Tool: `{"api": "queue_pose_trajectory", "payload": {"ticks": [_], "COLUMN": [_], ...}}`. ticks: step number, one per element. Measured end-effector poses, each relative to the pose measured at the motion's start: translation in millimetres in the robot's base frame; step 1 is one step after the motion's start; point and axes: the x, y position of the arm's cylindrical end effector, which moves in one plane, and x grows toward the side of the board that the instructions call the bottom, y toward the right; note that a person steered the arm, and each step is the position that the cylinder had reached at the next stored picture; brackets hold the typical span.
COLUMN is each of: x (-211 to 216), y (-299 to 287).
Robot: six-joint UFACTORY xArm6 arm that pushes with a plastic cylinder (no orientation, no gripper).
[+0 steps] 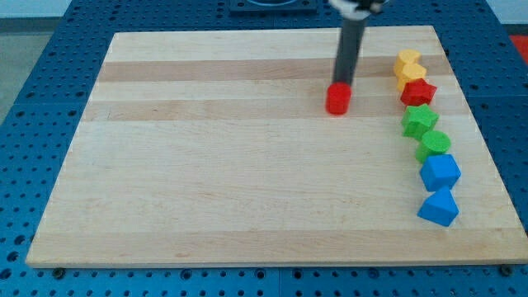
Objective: Place the red circle left to the yellow hexagon
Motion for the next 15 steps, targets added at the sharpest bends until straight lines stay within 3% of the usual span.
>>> {"api": "queue_pose_trajectory", "payload": {"ticks": [1, 3, 4, 5, 6, 7, 8, 9, 11, 12, 13, 14, 15], "x": [28.9, -56.4, -20.0, -12.8, 32.6, 23.8, 75.8, 76.1, 93.6, 60.3, -35.3, -39.8, -16.6], "y": [-29.4, -26.9, -16.1, -7.4, 9.2, 13.1, 26.8, 26.8, -41.9, -60.3, -88.8, -92.7, -97.1]}}
